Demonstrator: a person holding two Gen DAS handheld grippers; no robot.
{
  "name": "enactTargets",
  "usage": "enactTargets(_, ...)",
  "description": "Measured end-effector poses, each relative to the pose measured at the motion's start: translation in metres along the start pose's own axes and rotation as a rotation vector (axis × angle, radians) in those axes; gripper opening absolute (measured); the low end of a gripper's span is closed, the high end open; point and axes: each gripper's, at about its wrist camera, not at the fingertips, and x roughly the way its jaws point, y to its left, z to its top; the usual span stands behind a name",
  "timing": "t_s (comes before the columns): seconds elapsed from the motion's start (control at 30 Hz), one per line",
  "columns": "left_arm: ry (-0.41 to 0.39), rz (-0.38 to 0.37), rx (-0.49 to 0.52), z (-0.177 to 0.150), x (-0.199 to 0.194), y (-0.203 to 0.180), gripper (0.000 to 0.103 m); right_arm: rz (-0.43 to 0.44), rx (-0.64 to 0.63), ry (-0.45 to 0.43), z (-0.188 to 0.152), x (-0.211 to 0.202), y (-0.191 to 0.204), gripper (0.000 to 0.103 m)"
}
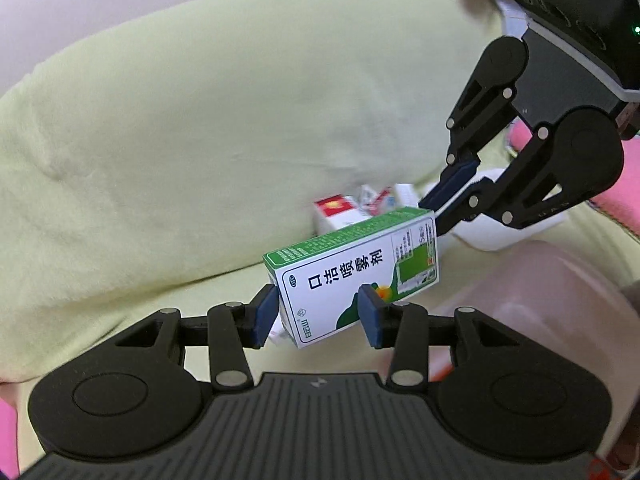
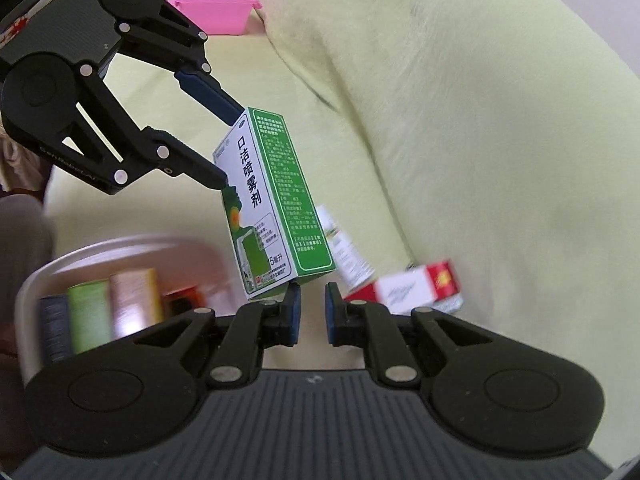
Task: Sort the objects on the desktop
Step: 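Carry the spray box over the white bin and lower it in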
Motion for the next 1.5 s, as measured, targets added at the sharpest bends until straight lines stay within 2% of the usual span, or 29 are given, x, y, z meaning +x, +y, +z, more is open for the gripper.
enactTargets(0.17,0.006,-0.026,-0.021,-0.017,-0.026,-0.036,0.049,0.076,0.033,0.023,-0.040,-0.048,0.046,0.010)
enactTargets(0.3,0.013,-0.058,-0.072,-0.035,-0.041,-0.053,0.049,0.144,0.070,0.039,-0.045,-0.022,0.063,0.010)
enactTargets(0.37,0.041,-0.067,-0.113,-0.039,-0.045,-0.067,0.049,0.183,0.105,0.052,-0.056,-0.024,0.070,0.010)
enactTargets(0.43,0.074,-0.081,-0.157,-0.047,-0.052,-0.082,0.049,0.188,0.127,0.072,-0.057,-0.014,0.069,0.010)
enactTargets(0.57,0.152,-0.098,-0.224,-0.069,-0.038,-0.090,0.049,0.189,0.168,0.077,-0.060,-0.004,0.067,0.011)
enactTargets(0.67,0.179,-0.092,-0.241,-0.069,-0.030,-0.098,0.049,0.166,0.156,0.057,-0.058,0.001,0.066,0.021)
enactTargets(0.73,0.174,-0.088,-0.231,-0.069,-0.036,-0.100,0.050,0.165,0.130,0.025,-0.059,0.004,0.067,0.033)
enactTargets(0.8,0.170,-0.093,-0.222,-0.068,-0.036,-0.100,0.051,0.196,0.096,-0.010,-0.058,0.011,0.065,0.058)
enactTargets(0.87,0.179,-0.100,-0.204,-0.067,-0.038,-0.100,0.054,0.220,0.052,-0.031,-0.056,0.017,0.065,0.065)
enactTargets(0.97,0.196,-0.101,-0.181,-0.066,-0.044,-0.099,0.056,0.260,-0.012,-0.048,-0.054,0.026,0.063,0.069)
enactTargets(1.17,0.212,-0.120,-0.171,-0.064,-0.039,-0.099,0.057,0.342,-0.139,-0.038,-0.038,0.052,0.057,0.069)
enactTargets(1.43,0.244,-0.139,-0.152,-0.068,-0.026,-0.098,0.057,0.439,-0.208,-0.004,-0.021,0.083,0.057,0.068)
enactTargets(1.47,0.246,-0.141,-0.152,-0.069,-0.025,-0.097,0.057,0.442,-0.211,-0.006,-0.021,0.085,0.058,0.066)
enactTargets(1.5,0.246,-0.142,-0.153,-0.069,-0.025,-0.097,0.057,0.444,-0.216,-0.009,-0.021,0.085,0.061,0.057)
